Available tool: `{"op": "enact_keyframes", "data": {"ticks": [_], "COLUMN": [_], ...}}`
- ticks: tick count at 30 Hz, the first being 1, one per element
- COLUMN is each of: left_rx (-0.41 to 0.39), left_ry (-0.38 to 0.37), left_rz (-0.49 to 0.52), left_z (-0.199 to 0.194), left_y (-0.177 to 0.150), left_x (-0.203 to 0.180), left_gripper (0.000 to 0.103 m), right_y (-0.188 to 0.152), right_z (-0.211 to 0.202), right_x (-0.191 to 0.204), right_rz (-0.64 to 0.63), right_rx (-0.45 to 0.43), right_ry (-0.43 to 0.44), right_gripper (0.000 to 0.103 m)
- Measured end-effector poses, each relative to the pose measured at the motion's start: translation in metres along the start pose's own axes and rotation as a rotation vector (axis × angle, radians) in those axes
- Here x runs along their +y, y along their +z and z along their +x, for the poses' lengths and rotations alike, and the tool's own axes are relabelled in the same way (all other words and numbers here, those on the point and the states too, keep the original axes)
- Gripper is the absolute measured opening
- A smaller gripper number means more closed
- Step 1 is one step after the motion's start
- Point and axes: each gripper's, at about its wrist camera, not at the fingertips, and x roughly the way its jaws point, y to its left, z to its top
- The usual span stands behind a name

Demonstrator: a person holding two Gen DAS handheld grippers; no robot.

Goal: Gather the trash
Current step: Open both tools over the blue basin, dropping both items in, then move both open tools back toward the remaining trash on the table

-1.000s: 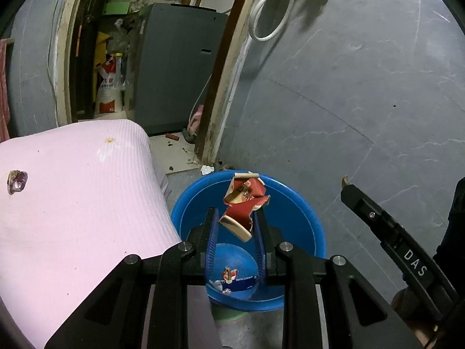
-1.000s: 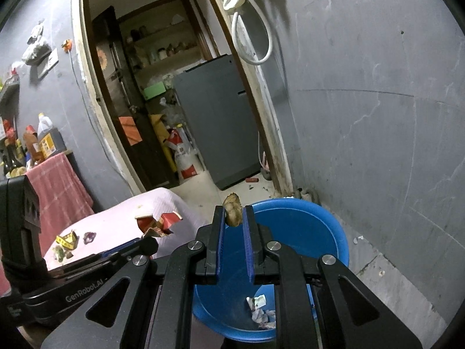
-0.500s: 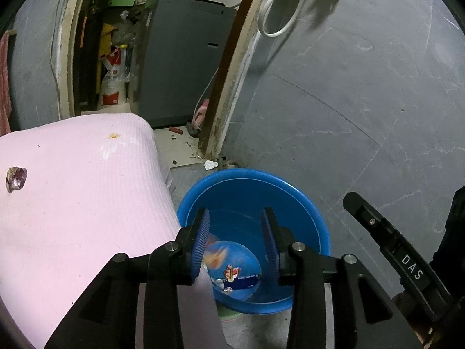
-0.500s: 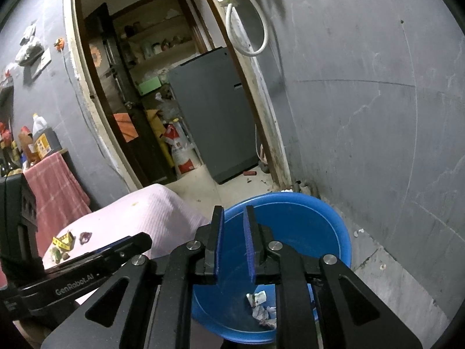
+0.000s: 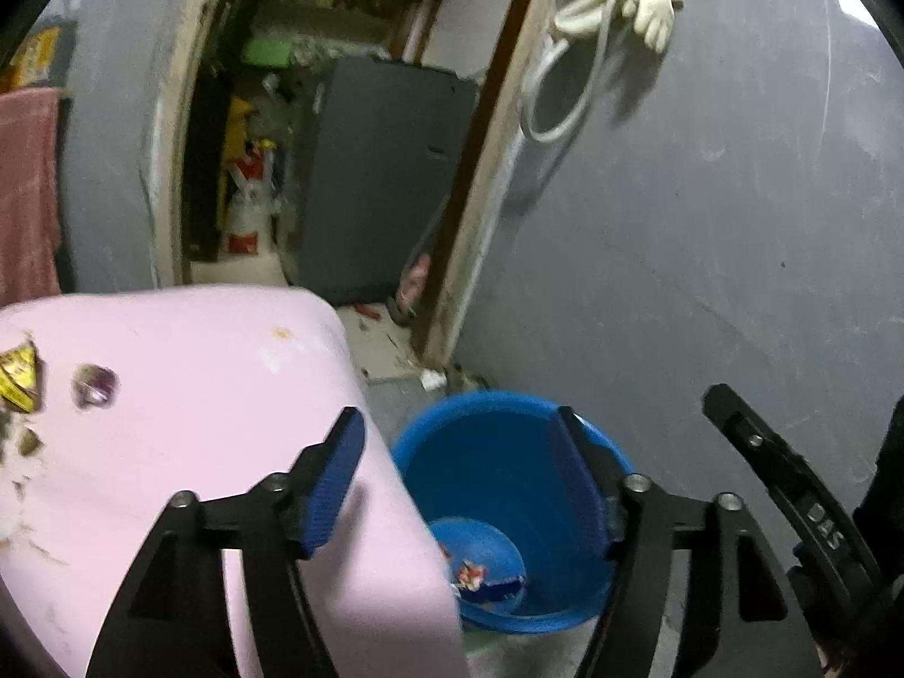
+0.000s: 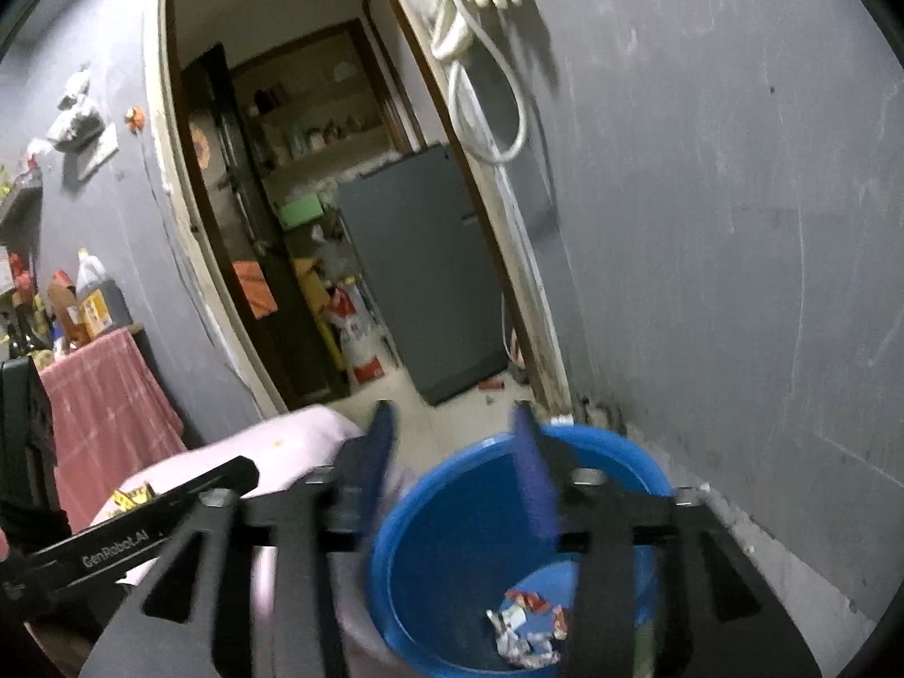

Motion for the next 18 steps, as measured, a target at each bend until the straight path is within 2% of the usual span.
{"op": "enact_keyframes", "data": {"ticks": [3,5,7,9,13,18], "left_rx": [-0.061,-0.101,-0.138,-0.179,-0.245,-0.316], "left_ry": [0.035,0.065,0.097,0.13,0.201,0.276], "left_rz": [-0.007,-0.016,-0.023,-0.031,-0.032,-0.019], "left_z": [-0.018,-0.031,-0.044,-0.059,-0.085,-0.117], "left_y": [0.005,0.01,0.013,0.015,0.017,0.013], "left_x": [0.007,0.015,0.023,0.032,0.045,0.064], "left_gripper": [0.086,0.092,0.097,0.1,0.101,0.101], "right_y": [0.003,0.004,0.005,0.006,0.005,0.003], "right_z": [-0.006,-0.008,-0.012,-0.016,-0.02,-0.025], "right_x": [0.012,0.016,0.023,0.028,0.045,0.067], "right_rz": [-0.028,-0.035,-0.045,-0.057,-0.089,-0.122], "right_rx": [-0.045,-0.061,-0.089,-0.11,-0.155,-0.2], "right_ry": [0.013,0.018,0.034,0.049,0.082,0.136], "right_gripper": [0.061,0.075,0.081,0.084,0.103,0.103]}}
